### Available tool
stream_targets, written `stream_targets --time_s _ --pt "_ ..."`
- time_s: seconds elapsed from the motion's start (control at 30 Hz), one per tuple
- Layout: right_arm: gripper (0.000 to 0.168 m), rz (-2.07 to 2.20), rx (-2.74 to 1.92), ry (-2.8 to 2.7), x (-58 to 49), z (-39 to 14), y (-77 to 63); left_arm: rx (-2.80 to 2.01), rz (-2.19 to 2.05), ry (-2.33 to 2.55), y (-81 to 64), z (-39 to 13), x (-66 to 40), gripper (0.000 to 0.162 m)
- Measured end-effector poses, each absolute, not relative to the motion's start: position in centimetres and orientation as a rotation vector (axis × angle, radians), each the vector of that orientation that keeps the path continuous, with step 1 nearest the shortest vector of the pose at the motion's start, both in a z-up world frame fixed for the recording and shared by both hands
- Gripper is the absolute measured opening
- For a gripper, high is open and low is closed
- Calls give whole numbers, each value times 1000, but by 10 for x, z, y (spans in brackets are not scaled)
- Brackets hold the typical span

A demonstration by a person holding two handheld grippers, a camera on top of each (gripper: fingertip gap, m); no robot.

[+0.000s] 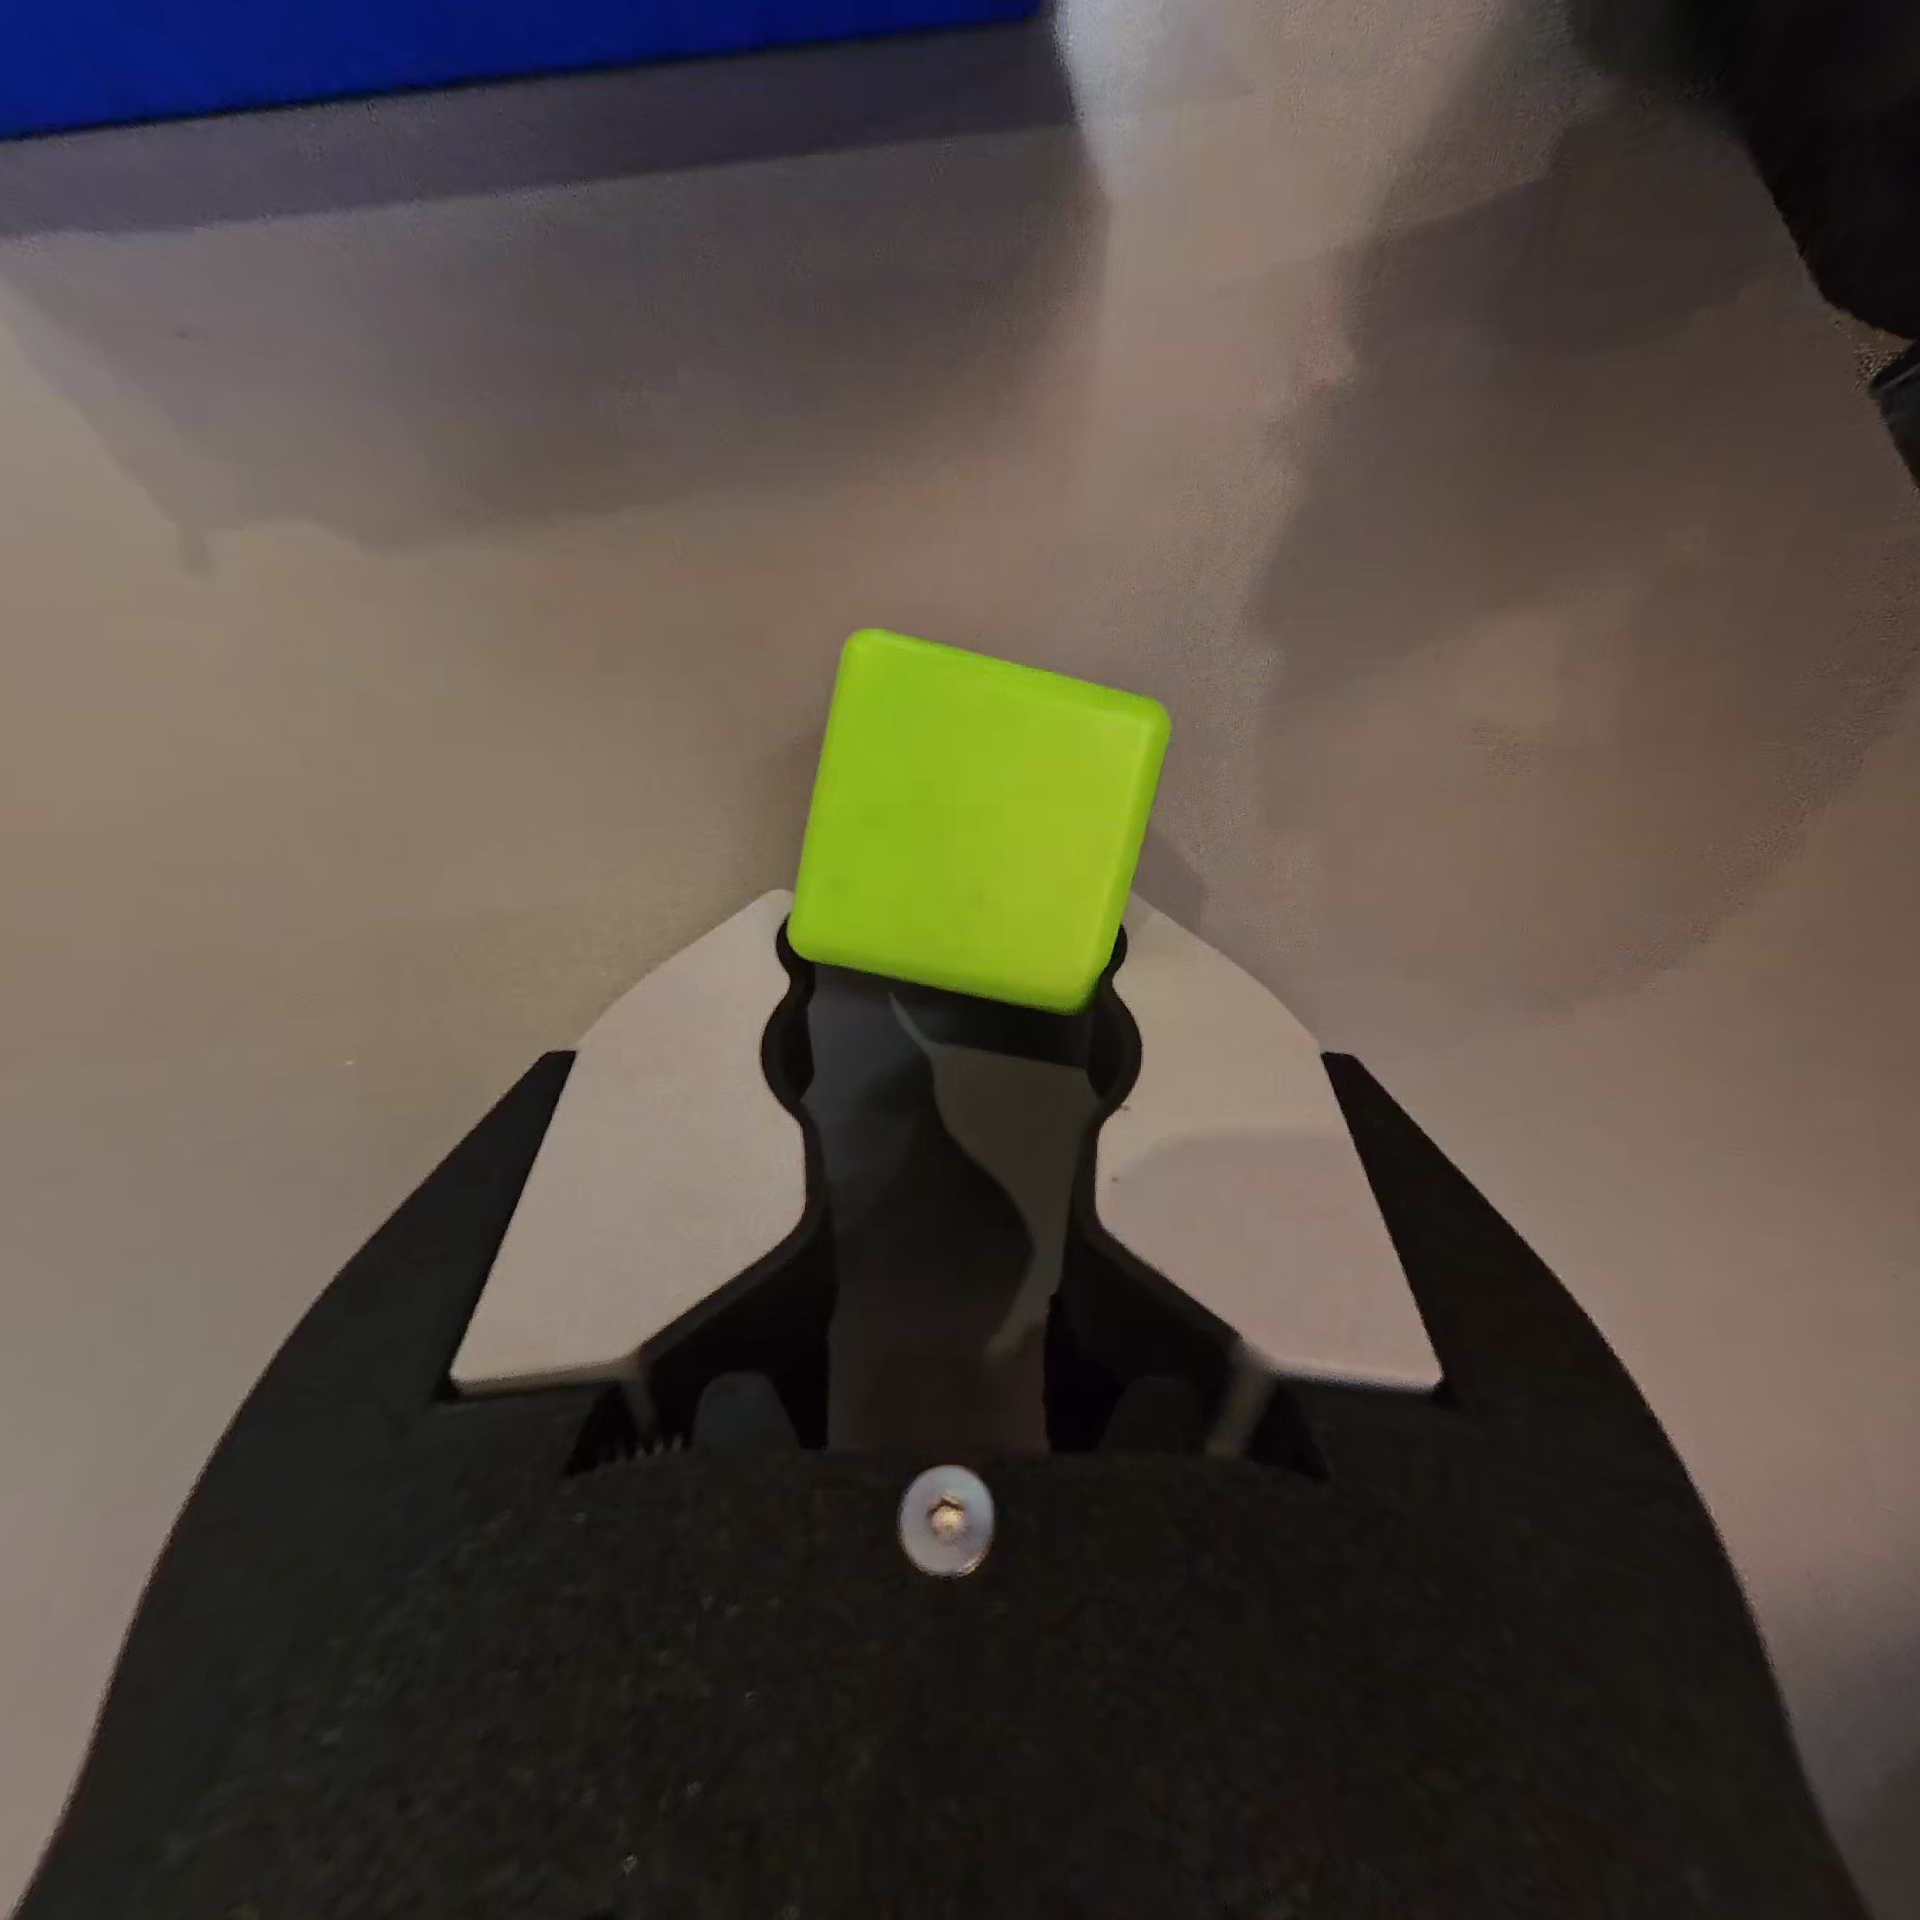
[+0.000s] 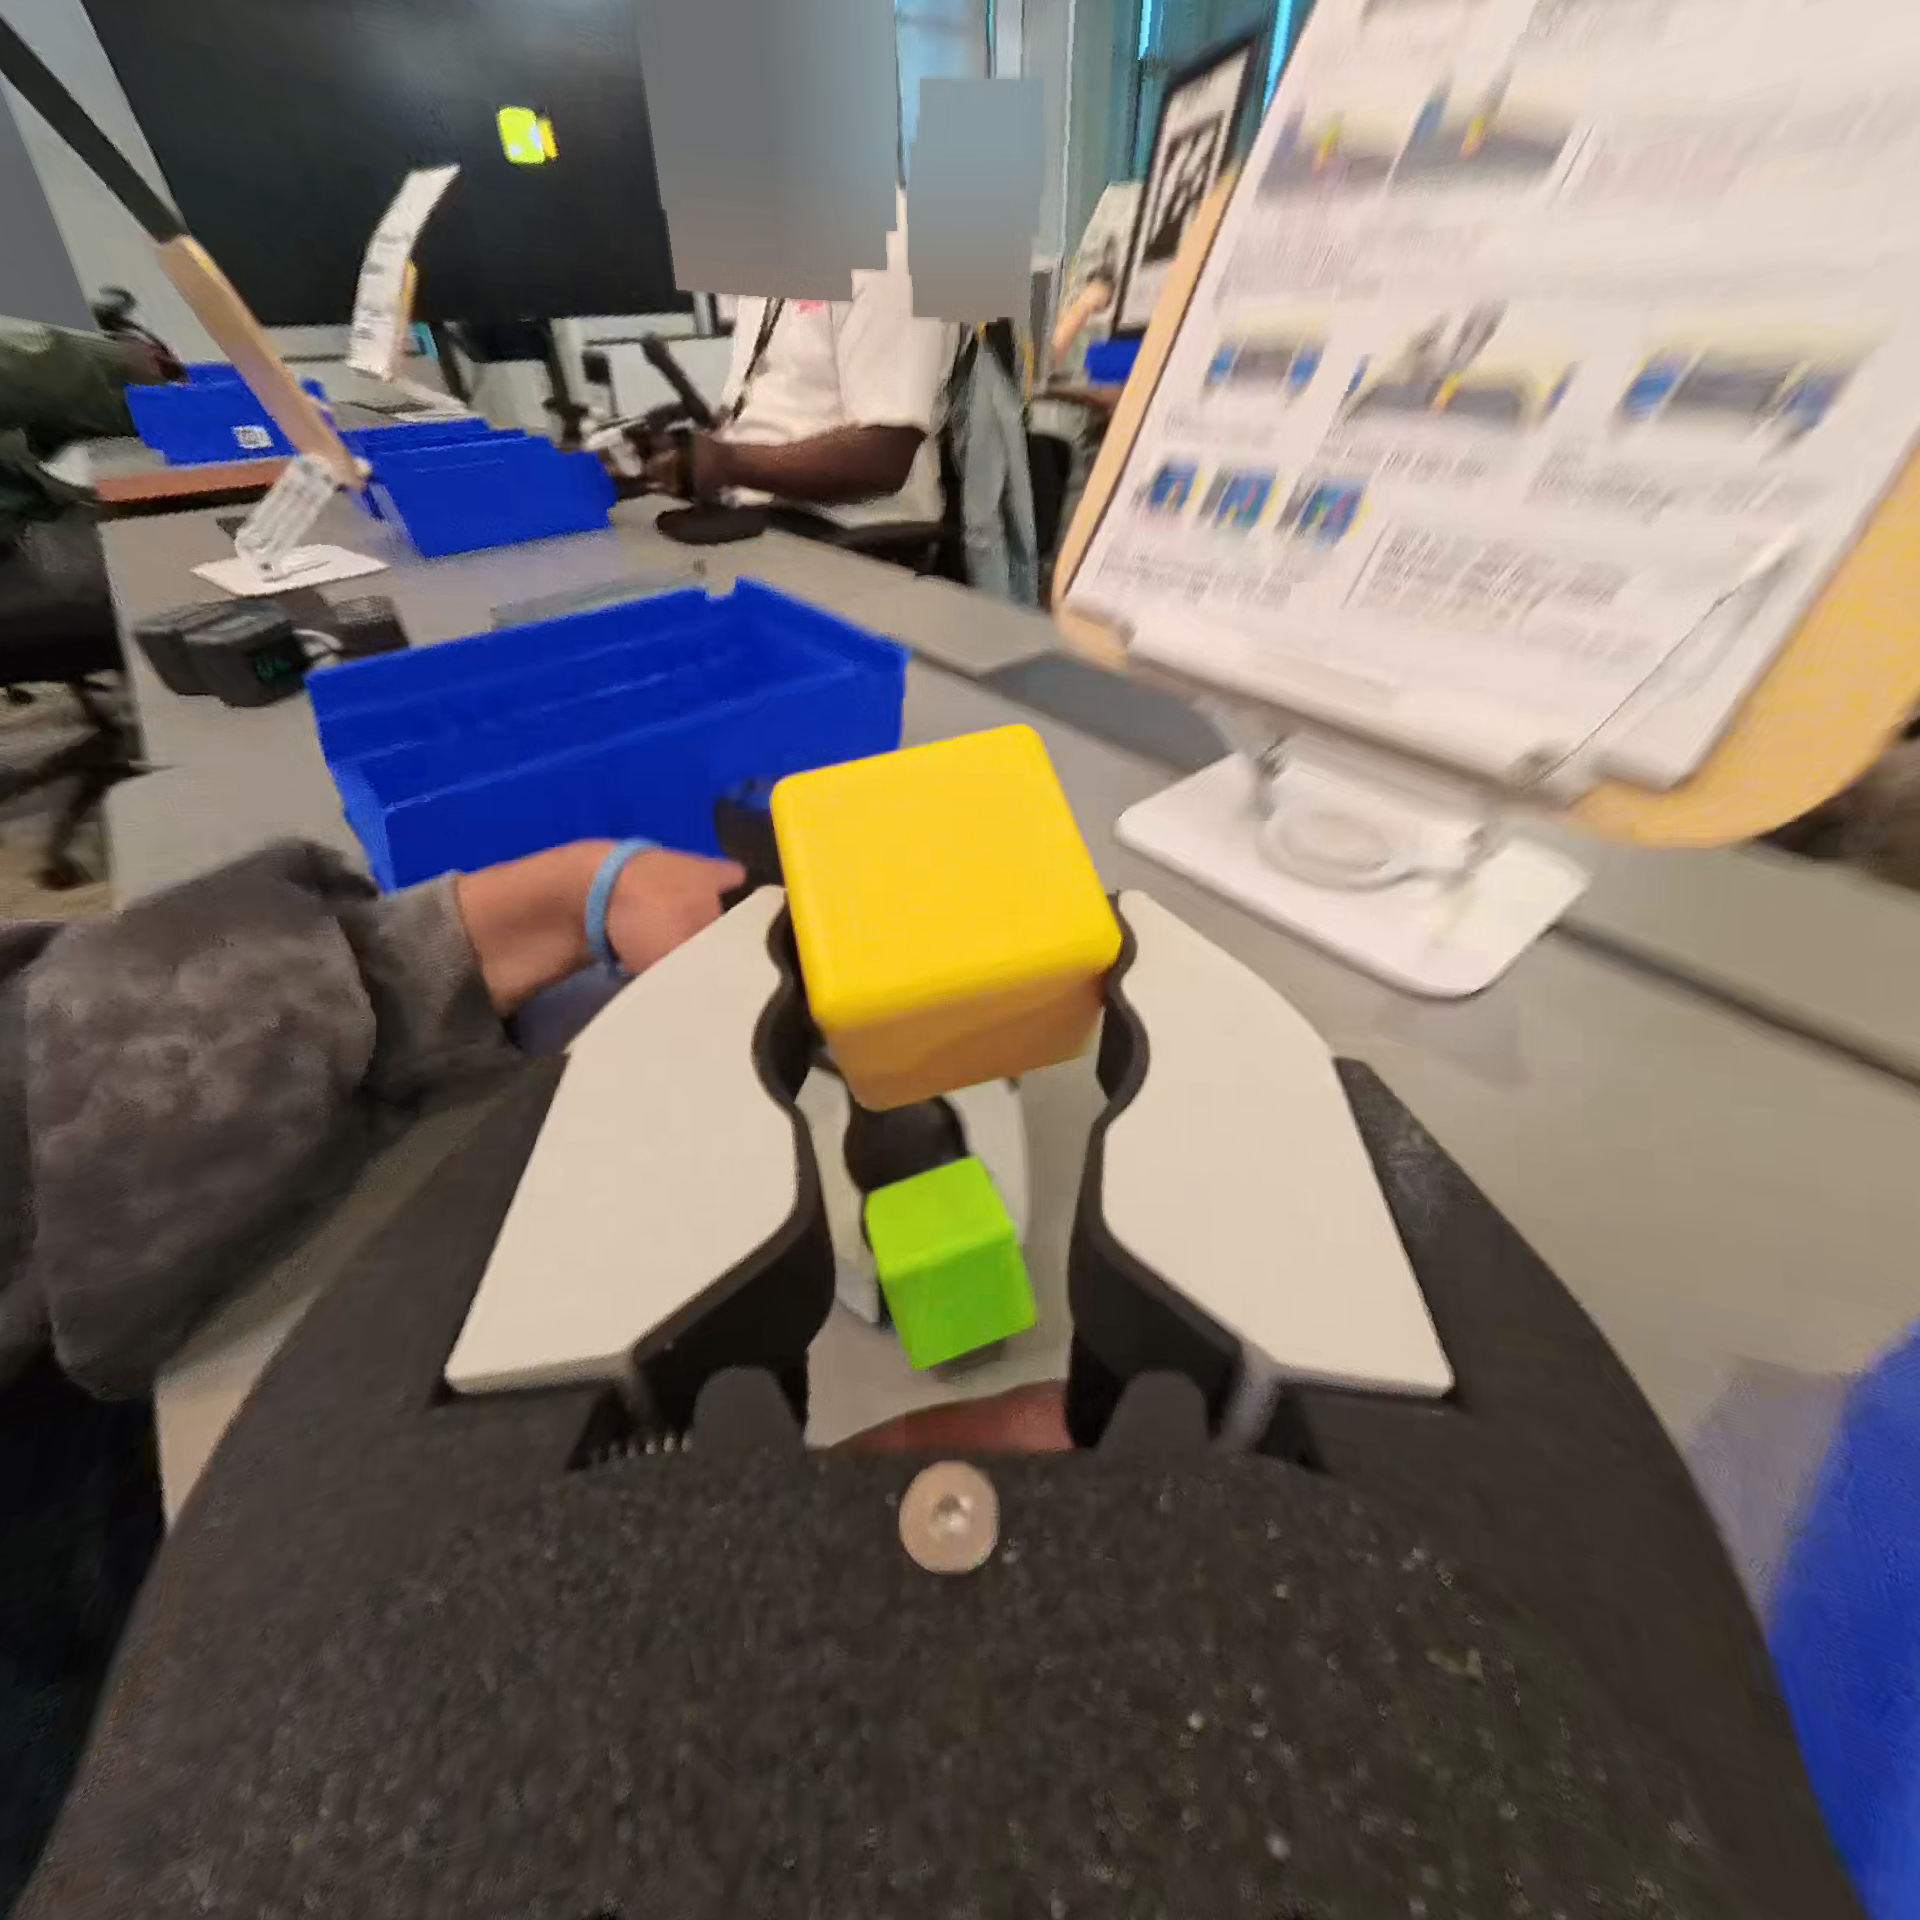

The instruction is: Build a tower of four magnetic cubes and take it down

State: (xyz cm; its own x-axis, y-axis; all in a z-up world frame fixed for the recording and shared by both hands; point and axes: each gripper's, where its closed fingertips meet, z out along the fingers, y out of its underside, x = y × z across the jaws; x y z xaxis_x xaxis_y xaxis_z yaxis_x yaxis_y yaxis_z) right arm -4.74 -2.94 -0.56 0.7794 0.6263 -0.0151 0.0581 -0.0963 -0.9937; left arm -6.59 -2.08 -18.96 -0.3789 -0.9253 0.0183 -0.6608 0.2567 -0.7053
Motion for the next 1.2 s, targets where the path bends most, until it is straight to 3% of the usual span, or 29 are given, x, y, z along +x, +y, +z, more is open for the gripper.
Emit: stream_targets --time_s 0.1,0.2,0.37,0.5,0.6,0.93,1.2 --pt "54 285 -1543 -501 -1 63 -52 -1442 -893 2133 -21 -190 -66 51" --pt "54 19 -1603 -371 75 82 -61 -1442 -894 2133 -21 -190 -66 51" --pt "54 -153 -1965 -169 183 -8 -36 -1441 -893 2133 -21 -190 -66 51" --pt "55 12 -2228 -168 193 -97 -7 -1443 -896 2133 -21 -190 -66 51" --pt "55 57 -2364 -231 192 -135 9 -1445 -900 2133 -21 -190 -66 51" --pt "55 64 -2535 -495 185 -180 14 -1454 -914 2132 -21 -189 -66 51" --pt "60 10 -2577 -469 191 -185 8 -1456 -909 2128 -20 -189 -65 51"
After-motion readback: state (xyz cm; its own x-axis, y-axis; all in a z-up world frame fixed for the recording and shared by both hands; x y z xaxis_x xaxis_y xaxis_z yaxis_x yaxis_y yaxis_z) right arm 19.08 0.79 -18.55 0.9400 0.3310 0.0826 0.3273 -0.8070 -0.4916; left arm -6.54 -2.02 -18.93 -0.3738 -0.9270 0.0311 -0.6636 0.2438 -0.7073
